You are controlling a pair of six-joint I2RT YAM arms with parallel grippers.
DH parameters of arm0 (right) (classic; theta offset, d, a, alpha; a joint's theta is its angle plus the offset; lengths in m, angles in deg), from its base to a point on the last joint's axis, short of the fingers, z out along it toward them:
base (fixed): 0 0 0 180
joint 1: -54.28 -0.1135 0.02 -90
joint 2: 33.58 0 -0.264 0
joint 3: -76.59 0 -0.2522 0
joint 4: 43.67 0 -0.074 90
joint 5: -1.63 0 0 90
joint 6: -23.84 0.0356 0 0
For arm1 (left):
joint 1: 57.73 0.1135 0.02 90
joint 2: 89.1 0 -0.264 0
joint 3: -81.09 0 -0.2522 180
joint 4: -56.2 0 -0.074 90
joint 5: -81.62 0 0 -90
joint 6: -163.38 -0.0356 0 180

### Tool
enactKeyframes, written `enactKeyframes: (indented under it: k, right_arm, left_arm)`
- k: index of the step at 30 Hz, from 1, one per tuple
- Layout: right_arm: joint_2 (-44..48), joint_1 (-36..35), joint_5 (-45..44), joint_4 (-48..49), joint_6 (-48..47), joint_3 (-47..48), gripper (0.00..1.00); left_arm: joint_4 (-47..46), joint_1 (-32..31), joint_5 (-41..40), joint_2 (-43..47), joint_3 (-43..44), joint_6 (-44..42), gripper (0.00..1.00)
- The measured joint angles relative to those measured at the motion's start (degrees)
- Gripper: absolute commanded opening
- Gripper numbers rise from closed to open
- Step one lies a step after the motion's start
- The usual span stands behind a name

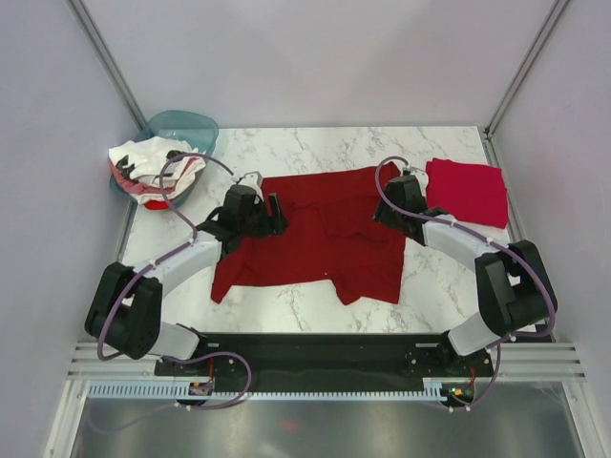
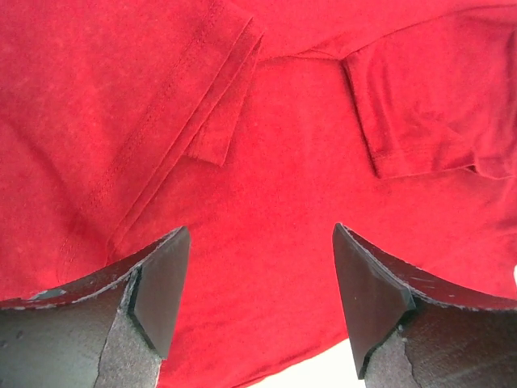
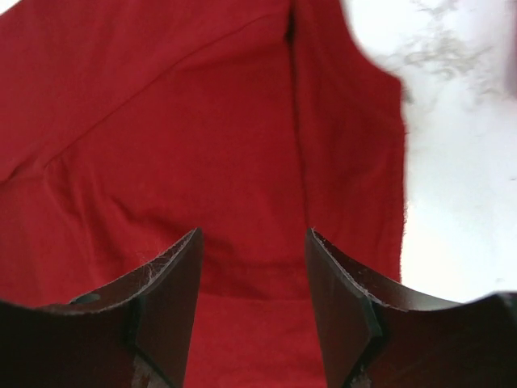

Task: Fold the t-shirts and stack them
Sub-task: Flatten the tshirt out

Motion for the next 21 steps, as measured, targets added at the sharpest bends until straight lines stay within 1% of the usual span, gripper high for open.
enactKeyframes:
  k: [3, 6, 12, 15, 16, 17, 21]
  right_arm:
    - [-0.04, -2.05, -0.57, 0.74, -0.04, 0.0, 0.62]
    - [-1.49, -2.82, -1.57, 1.2, -0.09, 0.7, 0.62]
    - [-7.17, -2.73, -1.92, 1.03, -0.2, 3.26, 0.61]
    - [-7.61, -2.73, -1.95, 0.81, -0.2, 3.54, 0.61]
    - [-7.72, -2.73, -1.95, 0.81, -0.2, 3.76, 0.61]
    - [-7.93, -2.73, -1.95, 0.81, -0.17, 4.0, 0.61]
    - [-9.92, -2.73, -1.92, 0.83, -0.17, 5.68, 0.61]
  left_arm:
    - [1.14, -0.85, -1.05, -2.25, 2.12, -1.16, 0.79]
    - [2.43, -1.77, -3.78, -5.05, 5.03, -2.47, 0.8]
    - [7.17, -4.22, -12.92, -16.37, 16.98, -6.78, 0.8]
    - [10.34, -5.68, -16.48, -23.17, 24.35, -8.76, 0.77]
    - [10.99, -6.03, -17.16, -25.2, 26.47, -9.25, 0.74]
    - [12.22, -6.34, -17.51, -27.43, 28.74, -9.68, 0.69]
    - [16.11, -6.73, -18.18, -33.88, 35.01, -10.43, 0.68]
